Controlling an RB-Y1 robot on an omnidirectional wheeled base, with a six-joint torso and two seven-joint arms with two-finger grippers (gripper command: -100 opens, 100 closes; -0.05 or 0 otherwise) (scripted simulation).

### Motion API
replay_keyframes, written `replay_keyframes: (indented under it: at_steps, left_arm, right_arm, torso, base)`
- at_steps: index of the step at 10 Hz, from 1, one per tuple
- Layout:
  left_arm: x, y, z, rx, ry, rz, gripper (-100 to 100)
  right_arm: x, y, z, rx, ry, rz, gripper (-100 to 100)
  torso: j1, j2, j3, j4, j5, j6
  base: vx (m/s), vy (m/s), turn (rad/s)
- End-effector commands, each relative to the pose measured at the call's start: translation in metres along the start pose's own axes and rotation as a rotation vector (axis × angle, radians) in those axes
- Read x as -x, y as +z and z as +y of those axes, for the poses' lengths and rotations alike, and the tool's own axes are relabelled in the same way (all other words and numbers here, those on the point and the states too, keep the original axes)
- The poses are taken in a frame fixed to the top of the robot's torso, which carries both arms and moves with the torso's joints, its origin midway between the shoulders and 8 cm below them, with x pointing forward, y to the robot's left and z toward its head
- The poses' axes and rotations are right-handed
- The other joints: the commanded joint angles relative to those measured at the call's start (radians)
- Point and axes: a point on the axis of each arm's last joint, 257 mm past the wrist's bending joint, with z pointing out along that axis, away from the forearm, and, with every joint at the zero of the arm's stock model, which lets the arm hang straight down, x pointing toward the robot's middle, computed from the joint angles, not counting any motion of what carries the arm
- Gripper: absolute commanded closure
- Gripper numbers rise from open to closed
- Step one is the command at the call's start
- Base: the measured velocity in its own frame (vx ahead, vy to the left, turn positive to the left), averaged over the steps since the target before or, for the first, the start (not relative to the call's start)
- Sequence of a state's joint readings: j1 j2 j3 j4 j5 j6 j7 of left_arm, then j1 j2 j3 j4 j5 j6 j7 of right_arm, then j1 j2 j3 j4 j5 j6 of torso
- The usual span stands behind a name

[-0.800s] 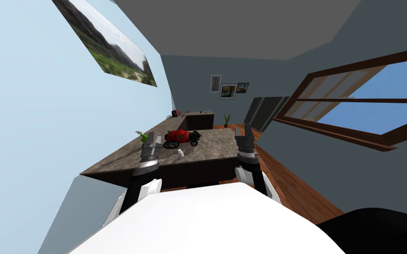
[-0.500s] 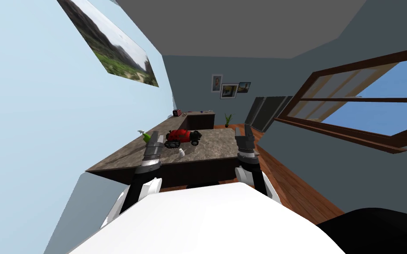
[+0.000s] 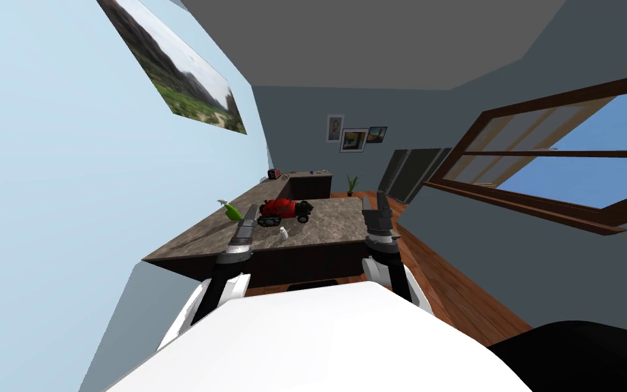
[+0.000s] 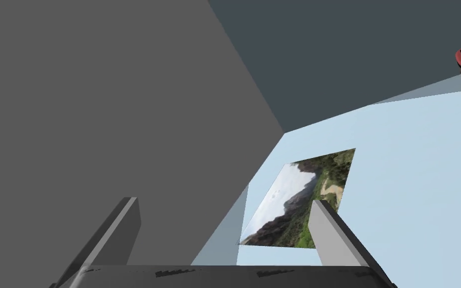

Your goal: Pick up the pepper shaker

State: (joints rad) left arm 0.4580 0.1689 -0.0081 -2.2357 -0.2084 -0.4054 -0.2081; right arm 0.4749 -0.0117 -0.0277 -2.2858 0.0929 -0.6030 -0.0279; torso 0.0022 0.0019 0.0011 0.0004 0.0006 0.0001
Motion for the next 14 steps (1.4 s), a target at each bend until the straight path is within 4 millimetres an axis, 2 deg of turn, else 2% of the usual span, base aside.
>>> replay_keyframes:
  at_steps: [1, 7, 14]
  left_arm:
    - [-0.010, -0.001, 0.008, 0.008, 0.061, 0.036, -100]
    - [-0.052, -0.021, 0.054, 0.067, 0.293, 0.187, -100]
    - [-0.097, -0.070, 0.130, 0.175, 0.531, 0.386, -100]
  right_arm:
    - [0.000, 0.000, 0.000, 0.000, 0.000, 0.000, 0]
    - [0.000, 0.000, 0.000, 0.000, 0.000, 0.000, 0]
    - [0.000, 0.000, 0.000, 0.000, 0.000, 0.000, 0]
  torso:
    - [0.000, 0.000, 0.000, 0.000, 0.000, 0.000]
    - [-0.002, 0.000, 0.000, 0.000, 0.000, 0.000]
    - [-0.002, -0.001, -0.001, 0.000, -0.001, 0.000]
  base:
    - [-0.028, 0.023, -0.022]
    - [-0.024, 0.007, -0.055]
    - [-0.018, -0.003, -0.081]
